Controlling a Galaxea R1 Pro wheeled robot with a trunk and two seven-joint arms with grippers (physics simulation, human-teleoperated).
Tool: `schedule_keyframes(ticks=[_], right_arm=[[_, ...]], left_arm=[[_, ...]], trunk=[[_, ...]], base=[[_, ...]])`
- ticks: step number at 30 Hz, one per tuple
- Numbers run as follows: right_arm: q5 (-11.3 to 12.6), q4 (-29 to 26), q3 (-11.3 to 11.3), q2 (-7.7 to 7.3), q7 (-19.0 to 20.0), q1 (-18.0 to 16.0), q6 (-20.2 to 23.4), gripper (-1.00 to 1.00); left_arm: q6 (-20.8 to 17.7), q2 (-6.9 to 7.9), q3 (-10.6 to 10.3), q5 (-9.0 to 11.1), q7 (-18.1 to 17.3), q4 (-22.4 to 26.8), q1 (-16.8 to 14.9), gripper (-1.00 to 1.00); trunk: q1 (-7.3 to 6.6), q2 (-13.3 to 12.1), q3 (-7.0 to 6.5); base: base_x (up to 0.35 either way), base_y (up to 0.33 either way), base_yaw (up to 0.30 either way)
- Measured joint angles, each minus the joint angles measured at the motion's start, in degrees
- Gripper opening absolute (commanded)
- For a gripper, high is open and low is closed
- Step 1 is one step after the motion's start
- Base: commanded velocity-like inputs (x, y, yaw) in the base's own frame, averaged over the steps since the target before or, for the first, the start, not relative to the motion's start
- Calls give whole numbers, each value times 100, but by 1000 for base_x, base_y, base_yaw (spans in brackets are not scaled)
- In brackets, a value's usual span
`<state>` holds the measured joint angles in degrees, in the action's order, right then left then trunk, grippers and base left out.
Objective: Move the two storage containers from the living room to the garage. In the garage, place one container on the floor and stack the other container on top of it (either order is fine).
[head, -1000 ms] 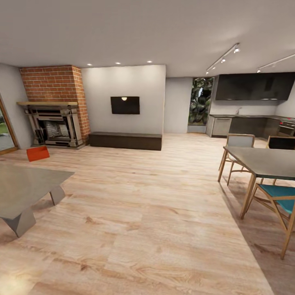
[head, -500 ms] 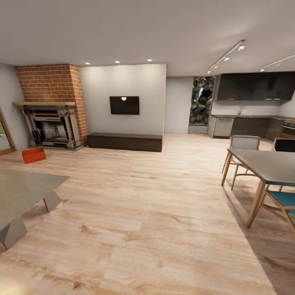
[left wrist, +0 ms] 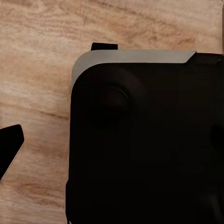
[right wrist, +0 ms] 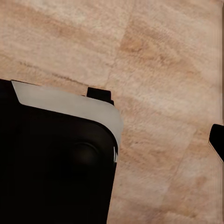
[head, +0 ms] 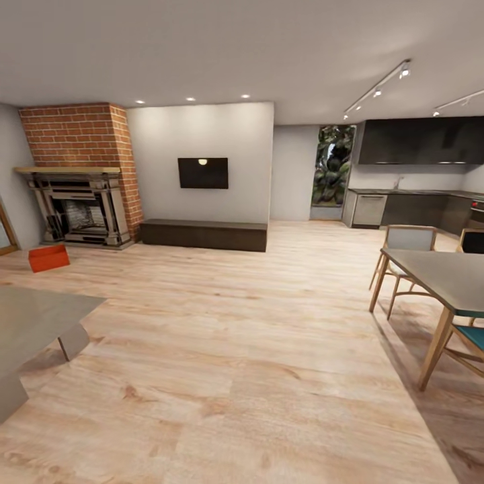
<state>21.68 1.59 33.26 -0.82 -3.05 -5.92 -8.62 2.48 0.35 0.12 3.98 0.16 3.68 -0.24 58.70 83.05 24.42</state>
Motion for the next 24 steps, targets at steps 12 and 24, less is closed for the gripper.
schedule_keyframes(ticks=[12, 24], right_arm=[[10, 0, -1, 7, -1, 0, 5, 100], [7, 1, 0, 0, 0, -1, -3, 100]], left_arm=[[0, 0, 15, 17, 0, -2, 0, 100], [1, 0, 16, 24, 0, -1, 0, 100]], trunk=[[0, 0, 0], [0, 0, 0]], base=[[321, 0, 0], [321, 0, 51]])
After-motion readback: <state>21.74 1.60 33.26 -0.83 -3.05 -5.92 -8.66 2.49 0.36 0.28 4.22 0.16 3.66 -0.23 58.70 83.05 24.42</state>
